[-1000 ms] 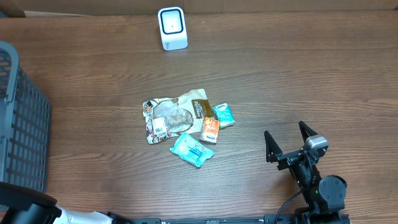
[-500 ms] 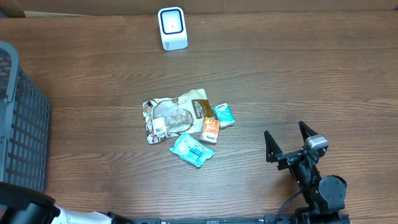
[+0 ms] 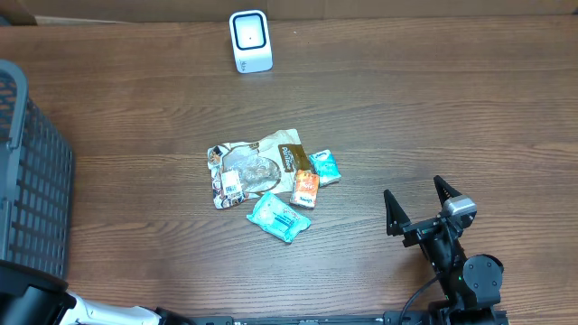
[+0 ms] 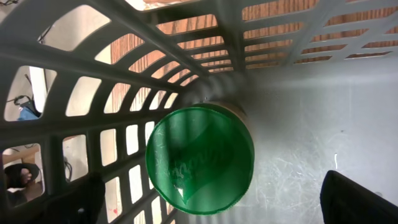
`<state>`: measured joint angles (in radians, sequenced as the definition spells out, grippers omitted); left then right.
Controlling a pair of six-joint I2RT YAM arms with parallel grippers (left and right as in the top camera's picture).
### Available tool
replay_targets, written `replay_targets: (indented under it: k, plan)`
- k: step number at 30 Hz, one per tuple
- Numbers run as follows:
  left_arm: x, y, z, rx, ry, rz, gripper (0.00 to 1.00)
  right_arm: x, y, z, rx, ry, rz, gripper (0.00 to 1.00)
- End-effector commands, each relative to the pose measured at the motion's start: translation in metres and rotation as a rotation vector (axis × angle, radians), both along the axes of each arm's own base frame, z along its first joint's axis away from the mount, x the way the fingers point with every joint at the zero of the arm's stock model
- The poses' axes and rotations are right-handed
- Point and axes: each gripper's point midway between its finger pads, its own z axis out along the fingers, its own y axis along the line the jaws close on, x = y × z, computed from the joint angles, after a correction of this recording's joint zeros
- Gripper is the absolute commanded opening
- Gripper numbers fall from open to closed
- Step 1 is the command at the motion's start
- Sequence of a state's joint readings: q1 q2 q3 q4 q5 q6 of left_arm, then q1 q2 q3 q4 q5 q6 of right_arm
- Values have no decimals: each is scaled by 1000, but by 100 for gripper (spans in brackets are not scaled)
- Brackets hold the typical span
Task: Scan the item barcode
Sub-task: 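Reach the left gripper into the basket toward the green-lidded jar, then grasp the green-lidded jar with the left gripper and lift it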
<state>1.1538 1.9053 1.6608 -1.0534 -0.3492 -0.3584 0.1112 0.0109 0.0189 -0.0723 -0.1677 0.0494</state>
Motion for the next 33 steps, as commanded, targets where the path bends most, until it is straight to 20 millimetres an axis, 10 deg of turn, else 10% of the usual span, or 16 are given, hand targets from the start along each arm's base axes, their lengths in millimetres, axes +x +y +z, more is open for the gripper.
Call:
replay_targets:
  k: [1,10,33]
  plan:
    - [-7,1,-3,-1,34,0,96,1,-2,-3,2,0,-13,100]
    - [-9,-4,-35,-14,40,0,95,1,-2,-3,2,0,-13,100]
    - [16,1,-42,-8,-77,-60,90,1,-2,-3,2,0,-13,100]
